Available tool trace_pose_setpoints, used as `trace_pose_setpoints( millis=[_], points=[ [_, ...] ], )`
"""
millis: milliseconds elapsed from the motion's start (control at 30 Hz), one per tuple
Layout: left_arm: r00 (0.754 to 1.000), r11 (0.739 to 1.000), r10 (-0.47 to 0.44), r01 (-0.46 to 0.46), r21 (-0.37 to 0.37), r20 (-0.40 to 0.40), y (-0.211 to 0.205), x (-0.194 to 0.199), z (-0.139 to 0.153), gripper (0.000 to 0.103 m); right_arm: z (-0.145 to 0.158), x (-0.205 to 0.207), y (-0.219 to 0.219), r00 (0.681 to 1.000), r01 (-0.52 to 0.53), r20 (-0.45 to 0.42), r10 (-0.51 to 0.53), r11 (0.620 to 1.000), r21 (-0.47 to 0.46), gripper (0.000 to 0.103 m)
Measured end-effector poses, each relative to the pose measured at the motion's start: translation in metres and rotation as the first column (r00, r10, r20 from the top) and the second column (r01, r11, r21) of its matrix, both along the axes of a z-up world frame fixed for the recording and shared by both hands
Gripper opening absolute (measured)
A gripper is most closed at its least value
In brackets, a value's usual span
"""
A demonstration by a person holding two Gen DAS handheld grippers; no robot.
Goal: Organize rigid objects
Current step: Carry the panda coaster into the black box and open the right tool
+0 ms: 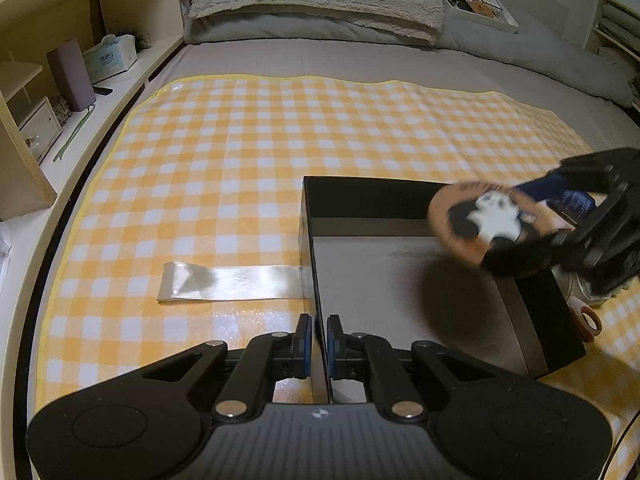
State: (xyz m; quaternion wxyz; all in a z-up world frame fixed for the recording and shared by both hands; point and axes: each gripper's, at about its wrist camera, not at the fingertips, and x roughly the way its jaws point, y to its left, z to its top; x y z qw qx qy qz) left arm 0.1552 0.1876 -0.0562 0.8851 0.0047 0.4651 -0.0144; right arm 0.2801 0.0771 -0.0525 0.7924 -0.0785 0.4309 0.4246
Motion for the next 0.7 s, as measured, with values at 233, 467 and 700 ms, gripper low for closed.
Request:
trace_pose_setpoints(
  millis=[233, 467, 700],
  points=[
    [1.000, 1.000, 0.004, -0.004, -0.004, -0.003, 0.000, 0.000, 0.000, 0.008, -0.027, 0.000, 0.016, 0.995, 0.011, 0.103, 0.002, 0.992, -0.125, 0.103],
    [1.000, 1.000, 0.009, -0.009, 0.006, -0.008, -0.003, 0.002, -0.001, 0.008, -0.012, 0.000, -0.024, 0.997, 0.056, 0.059, -0.052, 0.995, -0.082, 0.103],
    [1.000, 1.000, 0.009, -0.008, 0.022, -0.012, -0.004, 0.005, -0.004, 0.008, 0.007, -0.010, -0.049, 0.996, 0.080, 0.043, -0.078, 0.996, -0.031, 0.103]
  ],
)
